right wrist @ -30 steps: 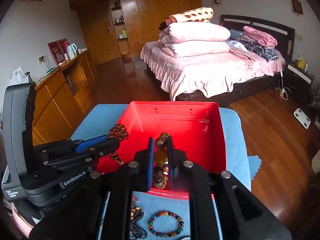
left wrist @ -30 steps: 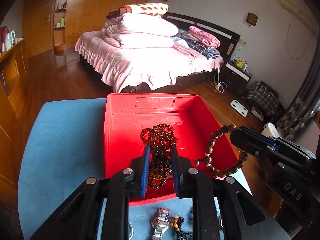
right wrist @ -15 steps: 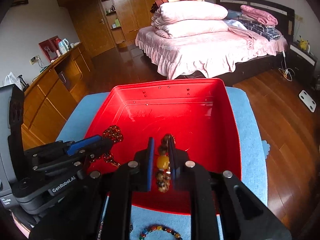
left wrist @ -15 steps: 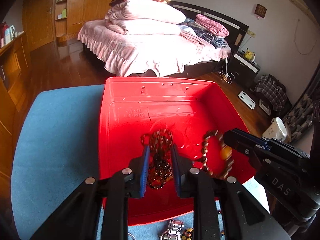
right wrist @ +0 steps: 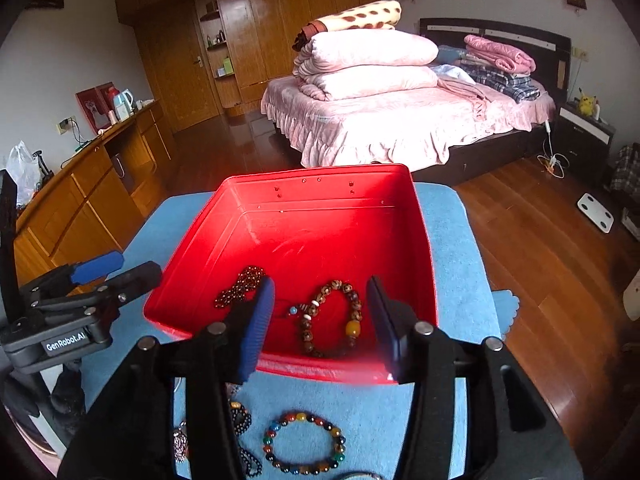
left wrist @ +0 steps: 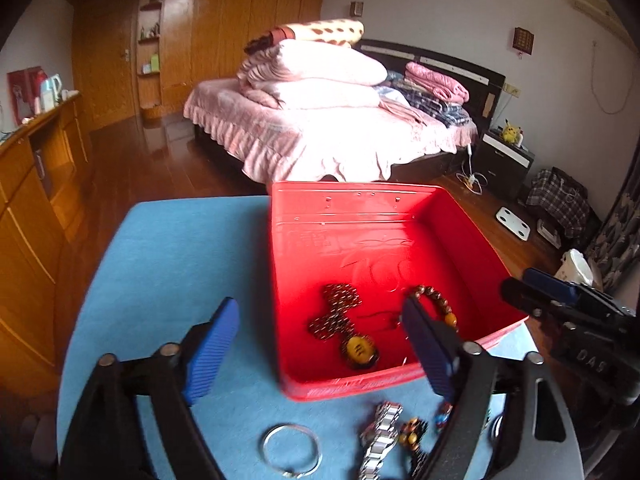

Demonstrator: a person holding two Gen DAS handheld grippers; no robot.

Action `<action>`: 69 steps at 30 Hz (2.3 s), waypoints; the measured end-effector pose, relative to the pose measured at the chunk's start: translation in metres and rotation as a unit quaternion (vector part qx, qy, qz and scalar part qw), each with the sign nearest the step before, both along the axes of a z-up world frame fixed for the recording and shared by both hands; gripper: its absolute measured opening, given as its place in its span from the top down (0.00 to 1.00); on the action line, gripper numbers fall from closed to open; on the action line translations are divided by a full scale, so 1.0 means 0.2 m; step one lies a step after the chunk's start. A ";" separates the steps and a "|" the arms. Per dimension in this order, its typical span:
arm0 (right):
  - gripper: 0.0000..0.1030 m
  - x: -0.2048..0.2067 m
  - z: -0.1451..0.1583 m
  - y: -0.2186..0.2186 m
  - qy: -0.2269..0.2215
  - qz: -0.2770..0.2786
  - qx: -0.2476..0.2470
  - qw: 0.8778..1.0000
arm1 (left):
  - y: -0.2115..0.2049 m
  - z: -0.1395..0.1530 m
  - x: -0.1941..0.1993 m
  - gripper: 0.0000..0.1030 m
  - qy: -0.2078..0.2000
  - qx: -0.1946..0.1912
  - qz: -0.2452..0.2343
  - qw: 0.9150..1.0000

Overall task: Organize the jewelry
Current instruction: 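Open both tools to drop the bracelet and necklace into the tin, then withdraw both tools from the tin toward the silver bangles, then grasp the plain silver bangle with the right tool while the left tool grasps the silver ball-end bangle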

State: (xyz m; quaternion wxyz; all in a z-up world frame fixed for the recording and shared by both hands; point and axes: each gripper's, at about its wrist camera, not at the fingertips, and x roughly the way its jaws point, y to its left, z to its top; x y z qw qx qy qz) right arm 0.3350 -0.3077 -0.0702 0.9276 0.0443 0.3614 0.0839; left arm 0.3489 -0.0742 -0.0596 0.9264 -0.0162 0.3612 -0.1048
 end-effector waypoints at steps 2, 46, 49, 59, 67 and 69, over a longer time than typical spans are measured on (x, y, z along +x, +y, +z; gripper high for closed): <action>0.38 -0.08 -0.01 -0.03 -0.003 -0.004 0.006 1.000 | 0.05 -0.01 -0.09 0.10 -0.012 0.010 0.013 1.000; 0.32 -0.48 -0.48 -0.06 0.104 -0.047 -0.074 0.991 | 0.09 -0.44 -0.35 0.07 0.056 0.059 0.014 0.997; 0.35 -0.48 -0.49 -0.05 0.102 -0.042 -0.079 0.991 | 0.09 -0.45 -0.32 0.07 0.066 0.051 0.007 0.996; 0.53 -0.48 -0.48 -0.05 0.095 -0.040 -0.066 0.992 | 0.12 -0.50 -0.25 0.08 0.095 0.031 0.002 0.995; 0.53 -0.48 -0.48 -0.05 0.093 -0.041 -0.061 0.993 | 0.14 -0.49 -0.25 0.34 0.085 0.044 0.007 0.995; 0.53 -0.48 -0.48 -0.05 0.092 -0.042 -0.061 0.993 | 0.15 -0.49 -0.25 0.40 0.084 0.044 0.007 0.996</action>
